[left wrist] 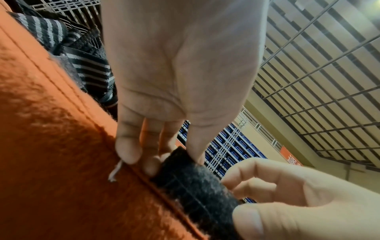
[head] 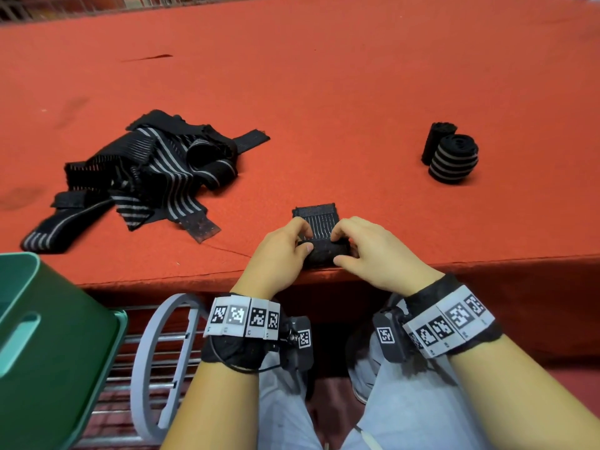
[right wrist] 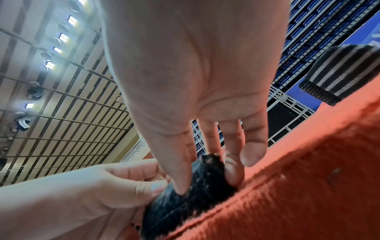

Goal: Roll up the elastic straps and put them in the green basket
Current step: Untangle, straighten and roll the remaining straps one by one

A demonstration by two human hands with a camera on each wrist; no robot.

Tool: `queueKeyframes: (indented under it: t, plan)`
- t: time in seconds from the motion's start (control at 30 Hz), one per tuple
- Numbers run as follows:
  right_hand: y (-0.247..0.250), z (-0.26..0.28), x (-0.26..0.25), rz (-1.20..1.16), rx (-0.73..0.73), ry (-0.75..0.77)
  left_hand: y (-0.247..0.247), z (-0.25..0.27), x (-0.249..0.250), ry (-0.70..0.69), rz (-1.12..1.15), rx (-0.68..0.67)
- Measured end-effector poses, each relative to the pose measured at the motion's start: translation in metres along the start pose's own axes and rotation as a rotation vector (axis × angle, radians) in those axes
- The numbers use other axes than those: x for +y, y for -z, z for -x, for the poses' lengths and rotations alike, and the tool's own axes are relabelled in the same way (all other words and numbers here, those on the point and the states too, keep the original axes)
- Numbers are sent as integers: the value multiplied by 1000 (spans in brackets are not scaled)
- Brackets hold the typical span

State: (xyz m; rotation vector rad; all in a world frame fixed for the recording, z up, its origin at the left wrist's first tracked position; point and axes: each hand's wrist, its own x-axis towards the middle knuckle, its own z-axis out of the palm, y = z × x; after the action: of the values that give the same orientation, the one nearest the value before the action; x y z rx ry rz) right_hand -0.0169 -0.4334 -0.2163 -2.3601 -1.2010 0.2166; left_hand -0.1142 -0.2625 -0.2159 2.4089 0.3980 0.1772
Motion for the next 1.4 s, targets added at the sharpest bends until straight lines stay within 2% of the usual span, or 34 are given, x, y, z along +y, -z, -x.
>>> queueKeyframes:
  t: [0.2, 0.33, 0.47, 0.6, 0.77, 1.0, 1.17, 1.4]
  plan:
    - [-6, -5, 3, -23, 18, -12, -6, -3, -4, -28, -32, 98]
    - [-7, -11, 5, -37, 0, -38, -3, 1, -4, -37, -70, 13]
    - [-7, -13, 4, -56, -11, -72, -4, -1, -5, -21, -82, 13]
    - [-6, -15, 4, -101, -22, -92, -1, -4, -3, 0, -30, 5]
    - [3, -9, 5, -185, -79, -99, 7, 1, -3, 41, 131, -79]
    - [12, -1, 10, -190, -202, -98, 9, 8, -2, 70, 182, -195]
    - [8, -1, 10, -154, -144, -72, 8, 5, 2, 96, 191, -195]
    - [2, -3, 12, -172, -75, -44, 4, 1, 1, 98, 140, -105]
